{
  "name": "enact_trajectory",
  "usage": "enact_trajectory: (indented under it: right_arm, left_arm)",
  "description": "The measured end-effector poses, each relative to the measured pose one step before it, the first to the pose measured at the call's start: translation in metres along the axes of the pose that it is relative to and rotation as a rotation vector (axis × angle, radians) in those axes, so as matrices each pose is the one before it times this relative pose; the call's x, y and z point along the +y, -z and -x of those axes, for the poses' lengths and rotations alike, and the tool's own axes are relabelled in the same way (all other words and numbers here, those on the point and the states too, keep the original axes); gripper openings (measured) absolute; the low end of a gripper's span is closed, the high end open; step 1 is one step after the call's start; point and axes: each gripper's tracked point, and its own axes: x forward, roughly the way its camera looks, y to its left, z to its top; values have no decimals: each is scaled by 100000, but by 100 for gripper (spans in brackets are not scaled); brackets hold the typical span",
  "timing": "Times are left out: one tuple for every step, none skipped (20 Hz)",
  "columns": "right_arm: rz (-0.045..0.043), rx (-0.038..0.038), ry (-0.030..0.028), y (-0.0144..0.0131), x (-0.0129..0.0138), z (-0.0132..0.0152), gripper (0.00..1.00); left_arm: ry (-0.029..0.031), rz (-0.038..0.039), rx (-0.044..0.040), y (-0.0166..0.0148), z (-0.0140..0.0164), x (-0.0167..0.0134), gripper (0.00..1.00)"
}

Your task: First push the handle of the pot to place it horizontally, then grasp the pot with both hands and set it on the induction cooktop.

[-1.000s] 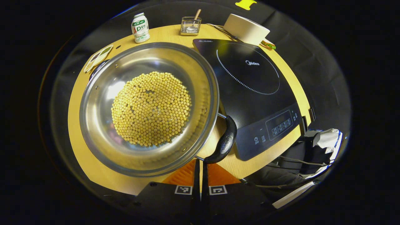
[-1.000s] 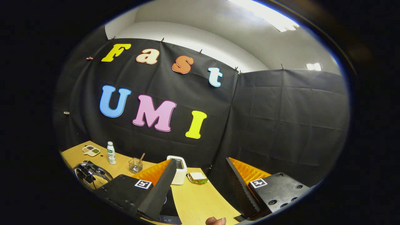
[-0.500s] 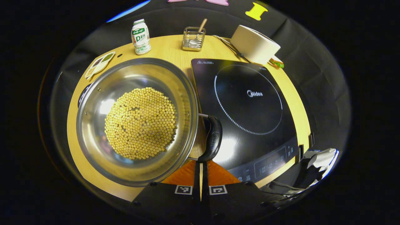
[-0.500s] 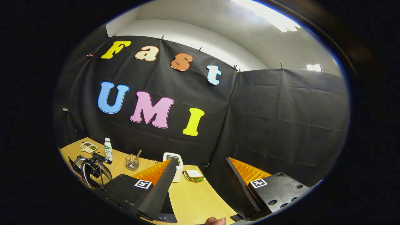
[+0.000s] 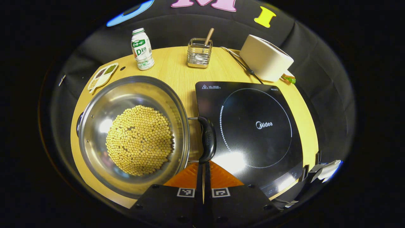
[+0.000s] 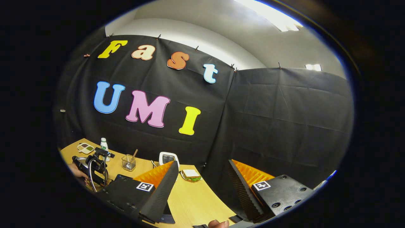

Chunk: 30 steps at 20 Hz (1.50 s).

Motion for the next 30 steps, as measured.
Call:
enact_trajectory:
  right_arm:
    - [110, -54, 460, 13, -92, 81, 97]
    - [105, 117, 273, 76, -69, 66, 97]
    - [51, 300, 99, 5, 137, 49, 97]
    - [-22, 465, -65, 208, 88, 40, 97]
    - [-135, 492, -9, 157, 105, 77, 97]
    - [-302, 186, -242, -21, 239, 6, 97]
    - [-326, 82, -141, -6, 187, 140, 97]
    - [-446, 220, -541, -101, 360, 55, 97]
    - [-351, -18, -640, -61, 358, 116, 97]
    - [-230, -62, -725, -66, 376, -50, 98]
    - [-11, 11, -647, -69, 363, 22, 97]
    - [-26, -2, -682, -70, 324, -15, 97]
    - [-273, -59, -991, -82, 459, -24, 97]
    - [-506, 142, -1155, -12, 531, -126, 97]
    - [-667, 526, -1256, 86, 517, -90, 98]
    - [-945, 632, -1671, 6, 719, -157, 98]
    - [-1218, 532, -1866, -5, 791, -61, 98]
    - [-1256, 313, -2358, -23, 1019, -24, 98]
    - [-714, 148, -2202, -41, 948, -127, 98]
    - [-119, 182, -2132, 172, 899, -227, 98]
    - [285, 262, -2141, 94, 925, -165, 98]
    - [276, 317, -2050, 51, 993, -172, 98]
    - [-456, 396, -2393, 92, 1032, -203, 97]
    - [-1019, 485, -2453, 23, 1041, -436, 97]
    - [-1370, 890, -2428, 145, 1056, -349, 98]
    - [-1395, 871, -2356, 228, 1091, -512, 97]
    - [-1163, 720, -2136, 187, 999, -585, 98]
    - [-968, 1011, -2006, 275, 954, -522, 98]
    - [-921, 1353, -2092, 329, 1000, -686, 98]
    - [-1146, 1478, -2560, 341, 1129, -615, 98]
  left_arm:
    - [5, 380, -469, -254, -50, 162, 5]
    - [-31, -484, -569, -229, -63, 119, 5]
    - [-347, -978, -482, -183, -92, 135, 5]
    - [-526, -900, -551, -201, -90, 199, 5]
    - [-623, -183, -258, -28, -31, 133, 5]
    - [-274, 102, -102, -49, 34, 27, 5]
    - [-294, -578, -265, -26, 122, 24, 5]
    - [-338, -1264, -1256, -137, 165, 93, 5]
    - [-93, -1424, -891, 28, 167, 36, 5]
    - [460, -1081, -837, 64, 320, -97, 5]
    - [1313, -1063, -1021, 34, 358, -334, 5]
    - [1180, -801, -1405, -2, 628, -345, 6]
    - [1487, -837, -1620, 7, 742, -314, 6]
    - [1893, -742, -2126, -100, 701, -274, 9]
    - [2150, -683, -2841, -326, 879, -452, 17]
    - [1728, -805, -3251, -468, 1104, -304, 22]
    - [778, -1259, -3159, -408, 944, 10, 46]
    - [-1021, -1833, -3317, -356, 1070, 522, 71]
    - [-635, -1338, -2779, -472, 641, 539, 95]
    - [-1369, -593, -3300, -599, 1536, 713, 99]
    - [-43, 878, -2452, -360, 996, 525, 96]
    - [512, 2498, -2027, -244, 1081, 590, 96]
    - [806, 3388, -2264, -322, 1095, 760, 96]
    - [484, 2522, -2626, -500, 1031, 855, 96]
    - [-536, 1648, -2350, -492, 979, 1211, 96]
    - [-1128, 836, -2274, -616, 897, 1432, 96]
    - [-1792, 108, -1624, -402, 757, 1542, 95]
    - [-2521, -535, -1707, -476, 703, 1685, 96]
    - [-2521, -1129, -1108, -238, 458, 1658, 95]
    - [-2470, -1196, -1126, -276, 413, 1662, 96]
